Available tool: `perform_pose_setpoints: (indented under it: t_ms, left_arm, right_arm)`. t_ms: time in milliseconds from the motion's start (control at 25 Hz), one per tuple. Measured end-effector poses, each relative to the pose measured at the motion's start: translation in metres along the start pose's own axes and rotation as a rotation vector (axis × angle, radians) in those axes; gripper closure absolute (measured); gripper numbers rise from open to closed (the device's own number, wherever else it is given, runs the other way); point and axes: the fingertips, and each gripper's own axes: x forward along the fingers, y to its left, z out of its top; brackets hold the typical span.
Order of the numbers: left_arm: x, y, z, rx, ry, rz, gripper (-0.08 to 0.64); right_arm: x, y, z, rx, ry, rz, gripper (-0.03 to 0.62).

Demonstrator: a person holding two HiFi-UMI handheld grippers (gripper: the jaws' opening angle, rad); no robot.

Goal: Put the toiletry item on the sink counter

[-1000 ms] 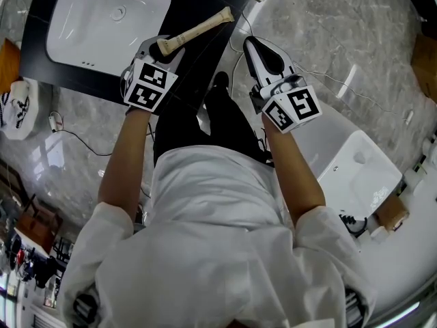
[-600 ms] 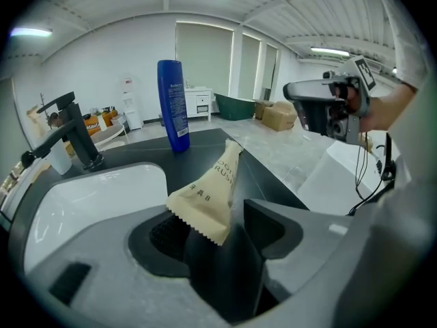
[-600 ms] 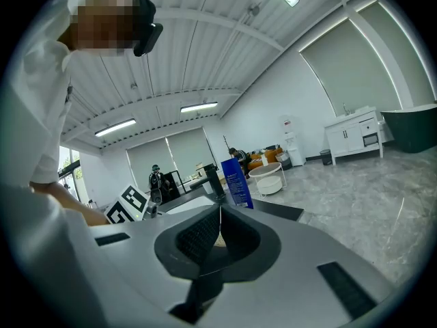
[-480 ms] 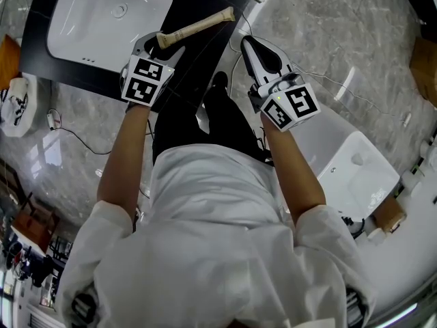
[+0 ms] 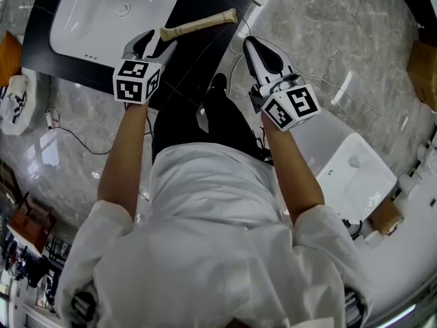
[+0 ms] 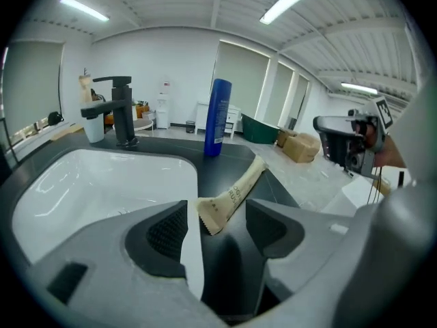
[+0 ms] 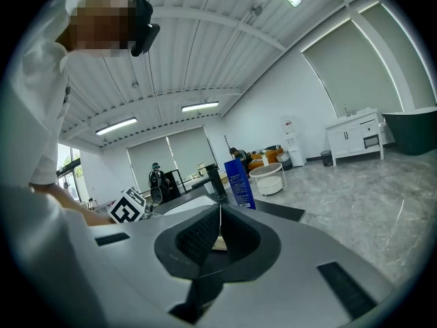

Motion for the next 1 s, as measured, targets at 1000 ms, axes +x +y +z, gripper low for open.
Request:
perform_pose_setpoints:
  t_ms: [1000]
  left_arm:
    - [-0.209, -0.095, 0.211, 0.1, -0.766, -0.226, 0.541]
  right_arm:
    - [-0.125, 0.046, 0.182, -0.242, -0.319, -0.107, 0.577]
